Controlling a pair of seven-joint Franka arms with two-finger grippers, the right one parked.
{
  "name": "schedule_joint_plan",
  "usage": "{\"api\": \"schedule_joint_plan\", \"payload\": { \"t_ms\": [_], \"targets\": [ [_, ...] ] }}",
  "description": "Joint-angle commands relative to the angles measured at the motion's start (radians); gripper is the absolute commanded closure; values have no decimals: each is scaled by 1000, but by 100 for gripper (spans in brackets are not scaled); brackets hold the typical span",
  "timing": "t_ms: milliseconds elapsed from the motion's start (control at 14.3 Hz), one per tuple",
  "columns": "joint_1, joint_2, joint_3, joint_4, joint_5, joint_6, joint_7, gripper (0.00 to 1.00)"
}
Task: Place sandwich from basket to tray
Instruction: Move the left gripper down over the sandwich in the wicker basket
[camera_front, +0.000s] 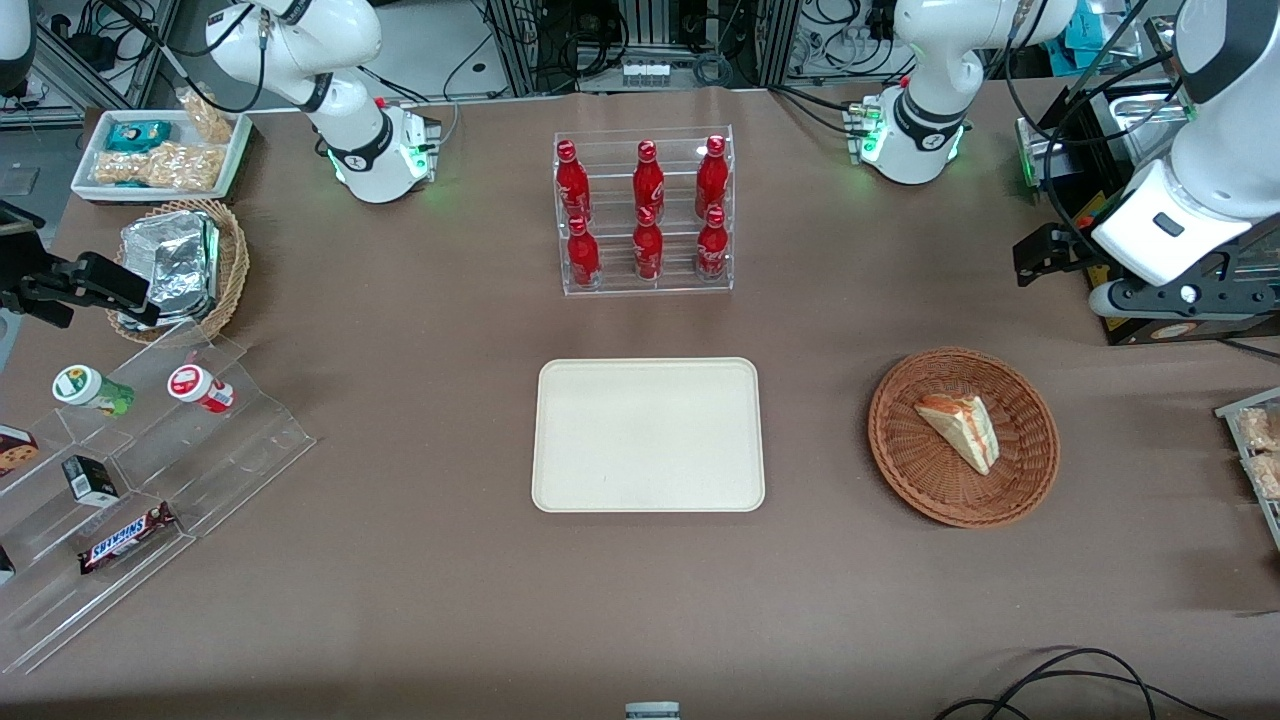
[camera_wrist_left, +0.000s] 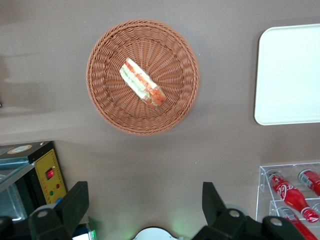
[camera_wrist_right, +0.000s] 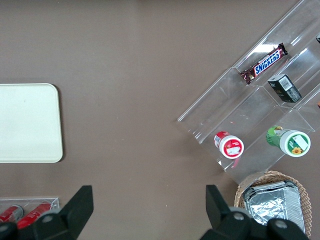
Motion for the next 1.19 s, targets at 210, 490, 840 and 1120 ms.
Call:
{"api": "schedule_joint_plan", "payload": {
  "t_ms": [210,490,840,1120],
  "targets": [
    [18,18,-3,26,-14,2,-14,0],
    [16,18,-3,2,-8,-11,-12,0],
    [18,106,-3,-95,-13,69,-23,0],
    [22,145,-2,-265,-1,312,-100,0]
  ]
}}
